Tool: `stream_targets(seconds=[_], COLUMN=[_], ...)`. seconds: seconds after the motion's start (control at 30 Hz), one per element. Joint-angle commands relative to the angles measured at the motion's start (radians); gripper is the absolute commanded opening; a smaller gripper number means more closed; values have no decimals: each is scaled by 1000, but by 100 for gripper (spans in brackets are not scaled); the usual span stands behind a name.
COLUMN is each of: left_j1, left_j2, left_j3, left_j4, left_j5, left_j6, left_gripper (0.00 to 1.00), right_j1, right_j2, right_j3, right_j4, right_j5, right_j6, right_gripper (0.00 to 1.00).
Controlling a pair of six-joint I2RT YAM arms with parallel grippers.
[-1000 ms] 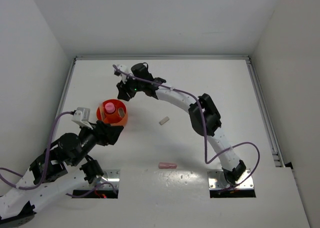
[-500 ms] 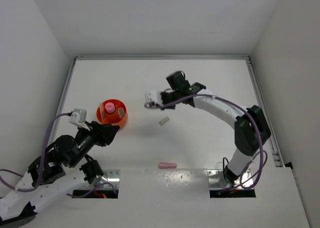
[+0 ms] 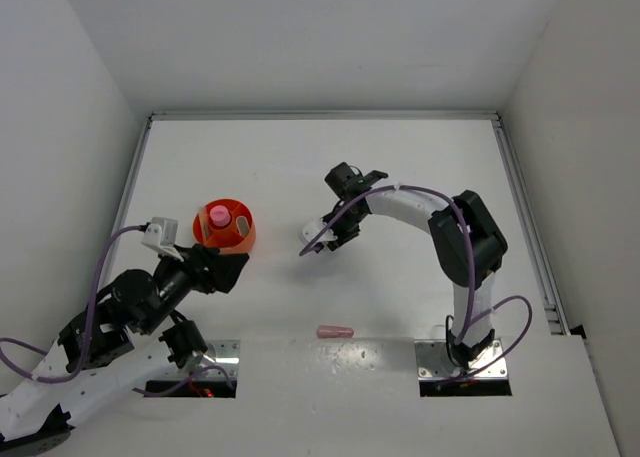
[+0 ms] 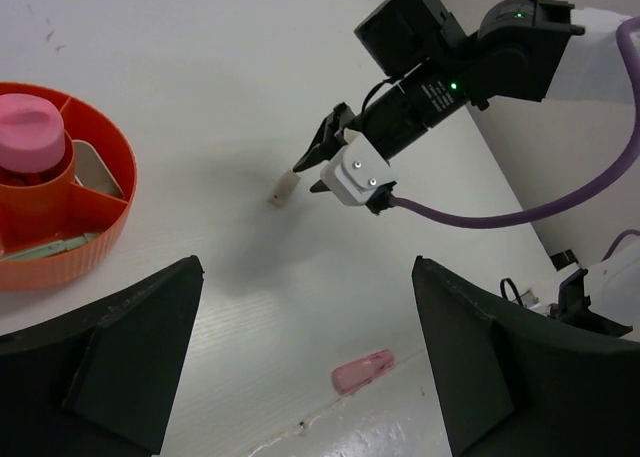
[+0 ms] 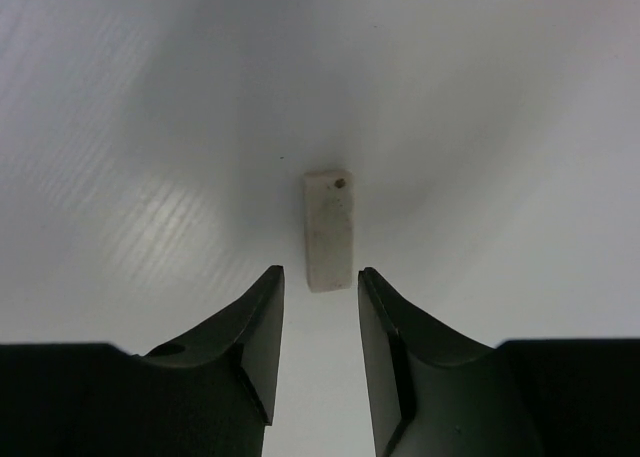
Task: Sort the stationery into containers
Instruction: Pick up the stationery from the center of the board, then place the stationery in the storage box.
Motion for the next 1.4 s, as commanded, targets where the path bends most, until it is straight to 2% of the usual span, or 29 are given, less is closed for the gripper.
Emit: stream_targets(seconds=[0.0, 0.53, 0.6, 0.67, 0.7, 0.83, 0.93, 0.97, 1.03, 1.07, 1.13, 1.17, 1.27, 1.37], left_j1=[0, 0, 0, 0, 0, 0, 0, 0, 9, 9, 18, 19, 19, 19], left_j2=[11, -7, -7, -7, -7, -7, -17, -29, -60, -72, -105, -115, -115, -87], left_j3=[1, 1, 1, 1, 1, 1, 1, 1, 1, 1, 1, -10, -10, -10], left_j4=[33, 33, 33, 33, 33, 33, 33, 33, 33, 33, 44, 44, 44, 44], left_j5=[2, 2, 2, 2, 2, 2, 2, 2, 2, 2, 2, 2, 11, 20], left_j6=[0, 0, 0, 0, 0, 0, 0, 0, 0, 0, 0, 0, 9, 9], left_gripper=[92, 92, 92, 92, 92, 92, 92, 92, 92, 92, 92, 92, 92, 92], right_j1=[4, 15, 15, 15, 15, 15, 24, 38, 52, 67, 81, 90, 90, 90], right_j2=[53, 197, 228, 248, 248, 235, 205, 176, 143, 117, 116, 131, 223, 250], right_j3=[74, 187, 219, 247, 258, 267, 318, 333, 376, 390, 471, 561, 731, 724], right_j4=[-20, -61, -94, -130, -159, -184, -175, -149, 7, 82, 220, 235, 246, 373], right_j5=[-35, 42, 53, 53, 41, 21, -62, -99, -110, -89, -49, -24, -2, -12], right_j6=[-56, -56, -56, -56, -56, -47, 29, 148, 329, 565, 775, 939, 1214, 1417], right_gripper=[36, 40, 34, 19, 16, 7, 1, 0, 0, 0, 0, 0, 0, 0])
